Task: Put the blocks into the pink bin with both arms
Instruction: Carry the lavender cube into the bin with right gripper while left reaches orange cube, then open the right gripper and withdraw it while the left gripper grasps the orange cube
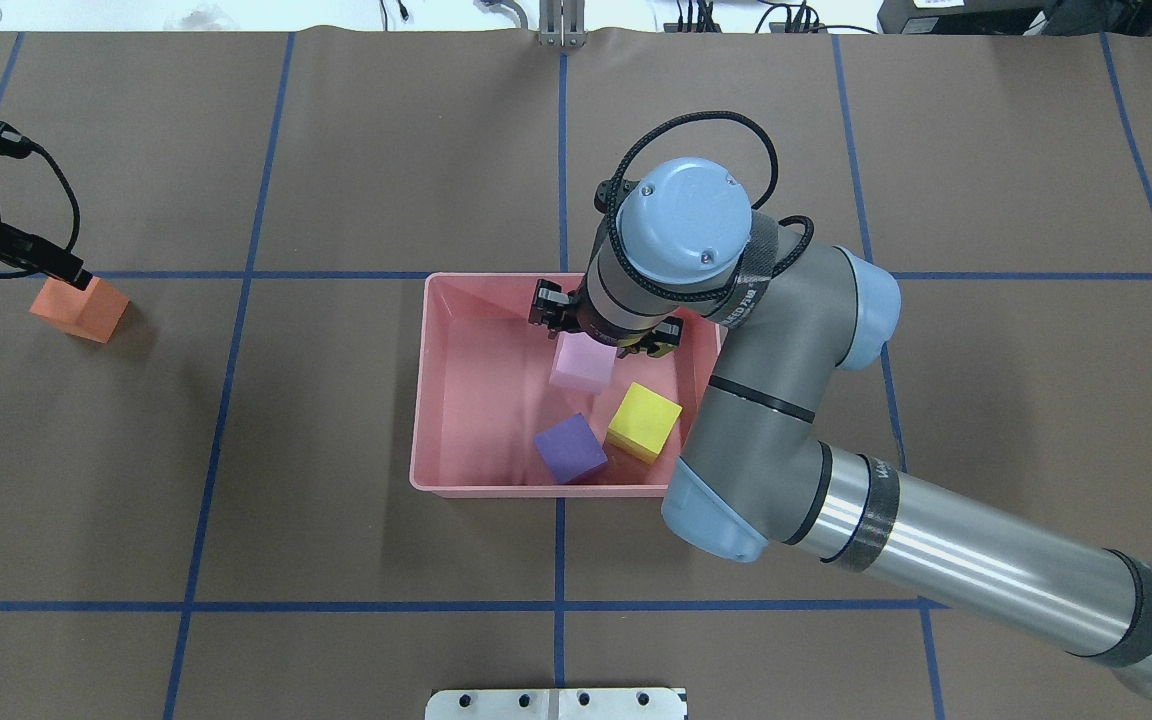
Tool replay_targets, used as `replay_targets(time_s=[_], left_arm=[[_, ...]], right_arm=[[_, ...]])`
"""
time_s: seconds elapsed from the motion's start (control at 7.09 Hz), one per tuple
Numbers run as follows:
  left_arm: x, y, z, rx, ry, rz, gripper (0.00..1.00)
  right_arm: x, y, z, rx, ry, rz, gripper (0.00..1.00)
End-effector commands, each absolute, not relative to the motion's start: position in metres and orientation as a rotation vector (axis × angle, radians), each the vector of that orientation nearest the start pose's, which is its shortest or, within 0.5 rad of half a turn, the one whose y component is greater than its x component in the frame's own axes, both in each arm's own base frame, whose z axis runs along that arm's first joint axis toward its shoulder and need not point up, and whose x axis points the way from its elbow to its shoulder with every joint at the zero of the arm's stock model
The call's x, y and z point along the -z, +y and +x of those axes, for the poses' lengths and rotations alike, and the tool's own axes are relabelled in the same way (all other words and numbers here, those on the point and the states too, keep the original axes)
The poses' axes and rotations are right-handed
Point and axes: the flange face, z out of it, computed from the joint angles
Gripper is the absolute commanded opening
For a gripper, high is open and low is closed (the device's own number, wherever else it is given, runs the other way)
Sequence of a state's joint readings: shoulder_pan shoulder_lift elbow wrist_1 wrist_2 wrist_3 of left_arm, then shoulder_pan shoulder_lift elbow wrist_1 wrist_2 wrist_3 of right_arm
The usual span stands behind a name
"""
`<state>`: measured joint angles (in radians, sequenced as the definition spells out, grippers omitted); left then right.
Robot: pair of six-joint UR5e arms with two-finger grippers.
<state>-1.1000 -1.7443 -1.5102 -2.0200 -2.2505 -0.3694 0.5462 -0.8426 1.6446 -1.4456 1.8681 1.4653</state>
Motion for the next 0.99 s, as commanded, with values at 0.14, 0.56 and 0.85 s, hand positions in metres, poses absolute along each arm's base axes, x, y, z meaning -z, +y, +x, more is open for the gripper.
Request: replay_targets(time_s=[0.14, 0.56, 0.85], left_arm=[[-0.559, -0.549, 0.232, -0.291, 0.824, 0.178, 0.99], [-0.571, -0.546, 0.239, -0.298, 0.811, 0.158, 0.99], [-0.572, -0.550, 0.243, -0.294, 0.789, 0.168, 0.63]], right_arm=[[-0.175, -0.448, -0.533, -0.263, -0.968, 0.042, 1.00], [-0.205, -0.451, -0.468, -0.277, -0.977, 0.072, 1.00], [-0.224, -0.458, -0.433, -0.271, -0.976, 0.061, 1.00]])
